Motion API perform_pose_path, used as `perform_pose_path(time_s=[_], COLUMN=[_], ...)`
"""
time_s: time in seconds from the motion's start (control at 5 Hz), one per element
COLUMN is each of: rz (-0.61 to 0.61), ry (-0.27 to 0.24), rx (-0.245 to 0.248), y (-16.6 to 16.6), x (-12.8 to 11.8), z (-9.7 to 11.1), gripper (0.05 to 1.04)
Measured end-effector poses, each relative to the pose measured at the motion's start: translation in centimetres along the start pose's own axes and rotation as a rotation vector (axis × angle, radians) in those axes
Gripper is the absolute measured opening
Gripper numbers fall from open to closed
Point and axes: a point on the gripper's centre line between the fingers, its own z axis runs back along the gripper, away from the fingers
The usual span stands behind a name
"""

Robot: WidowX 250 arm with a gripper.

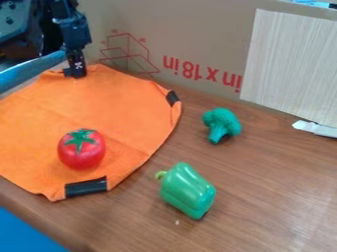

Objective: Fold the cloth from top left to the bottom right

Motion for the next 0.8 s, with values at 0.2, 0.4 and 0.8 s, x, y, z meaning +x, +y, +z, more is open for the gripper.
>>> perform_pose_path(time_s=[0.2, 0.4, 0.8], rz=[-0.012, -0.014, -0.102], ry=[-0.026, -0.046, -0.099], rx=[-0.023, -0.082, -0.066], y=[-0.3, -1.3, -5.2], x=[0.3, -0.2, -1.5], z=[0.8, -0.1, 3.6], gripper=[0.088, 0.077, 0.077])
